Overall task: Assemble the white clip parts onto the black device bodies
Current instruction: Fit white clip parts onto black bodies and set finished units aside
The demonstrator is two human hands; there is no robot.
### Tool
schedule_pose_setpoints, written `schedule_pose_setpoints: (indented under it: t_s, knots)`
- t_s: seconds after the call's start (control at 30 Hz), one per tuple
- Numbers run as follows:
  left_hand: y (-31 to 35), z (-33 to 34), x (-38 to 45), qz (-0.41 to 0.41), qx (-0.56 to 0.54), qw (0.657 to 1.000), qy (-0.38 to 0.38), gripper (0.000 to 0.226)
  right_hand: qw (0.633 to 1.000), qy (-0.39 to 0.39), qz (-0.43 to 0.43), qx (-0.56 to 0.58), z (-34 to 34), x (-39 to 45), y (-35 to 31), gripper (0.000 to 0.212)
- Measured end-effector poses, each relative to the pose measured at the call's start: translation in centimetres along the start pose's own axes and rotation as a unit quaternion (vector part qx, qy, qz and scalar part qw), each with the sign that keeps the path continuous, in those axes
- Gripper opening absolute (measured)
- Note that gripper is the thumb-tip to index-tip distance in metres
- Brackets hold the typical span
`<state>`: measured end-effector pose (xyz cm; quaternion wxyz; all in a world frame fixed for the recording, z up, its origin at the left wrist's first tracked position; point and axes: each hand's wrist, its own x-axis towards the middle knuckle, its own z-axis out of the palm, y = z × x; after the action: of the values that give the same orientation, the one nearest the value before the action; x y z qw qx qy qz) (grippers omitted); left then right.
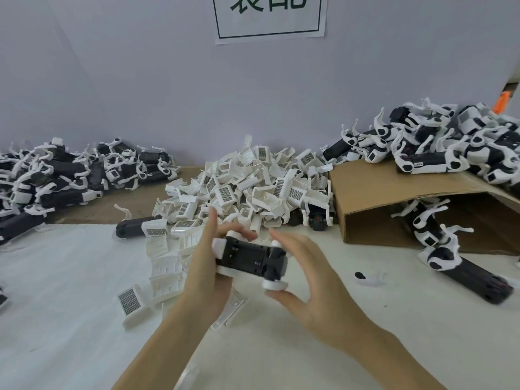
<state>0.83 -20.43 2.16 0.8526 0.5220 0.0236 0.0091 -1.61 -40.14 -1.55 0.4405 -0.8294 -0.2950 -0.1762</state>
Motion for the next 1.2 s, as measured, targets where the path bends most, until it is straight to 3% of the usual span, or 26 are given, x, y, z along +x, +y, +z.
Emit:
schedule_pose_setpoints:
  t_s: [0.1,0.27,0.47,0.63,0.73,0.87,0.93,1.0,1.07,1.13,1.2]
  knots:
    - [-0.1,-0.1,-0.2,0.011,-0.073,0.997,0.029,0.061,0.999,0.018,0.004,-0.036,1.9,-0.7,-0.7,0.081]
    - [-0.5,0.5,-0.7,0.064,-0.033,0.995,0.062,0.067,0.996,0.054,0.015,-0.063,3.3,-1.0,-1.6,0.077]
    - [-0.2,0.7,-0.9,0.13,0.091,0.987,-0.015,0.079,0.995,0.044,0.09,-0.019,1.2,-0.4,-0.8,0.067]
    - [-0.1,0.6,-0.9,0.243,0.289,0.926,-0.022,0.052,0.975,-0.014,0.149,0.163,0.4,-0.2,-0.3,0.047]
    - [-0.1,0.5,-0.8,0.246,0.29,0.925,0.006,0.05,0.973,-0.031,0.154,0.168,0.8,-0.3,-0.3,0.044]
    - [0.2,0.0,-0.5,0.253,0.293,0.922,0.03,0.044,0.969,-0.051,0.163,0.18,1.3,-0.3,-0.2,0.061]
    - [0.4,-0.2,-0.1,0.247,0.26,0.931,0.07,0.04,0.965,-0.04,0.178,0.19,1.5,-0.2,0.3,0.057]
    - [0.7,-0.5,0.3,0.218,0.211,0.945,0.12,0.045,0.979,-0.021,0.172,0.106,1.0,0.2,0.9,0.045]
    - [1.1,-1.1,0.6,0.181,0.156,0.958,0.161,0.046,0.987,-0.058,0.135,-0.057,0.5,0.6,1.8,0.045]
    - [1.4,-1.5,0.9,0.145,0.121,0.964,0.186,0.045,0.967,-0.134,0.1,-0.19,0.3,0.7,3.1,0.052]
    - [1.5,-1.7,1.0,0.119,0.104,0.966,0.202,0.046,0.952,-0.166,0.089,-0.242,0.5,0.7,3.8,0.054]
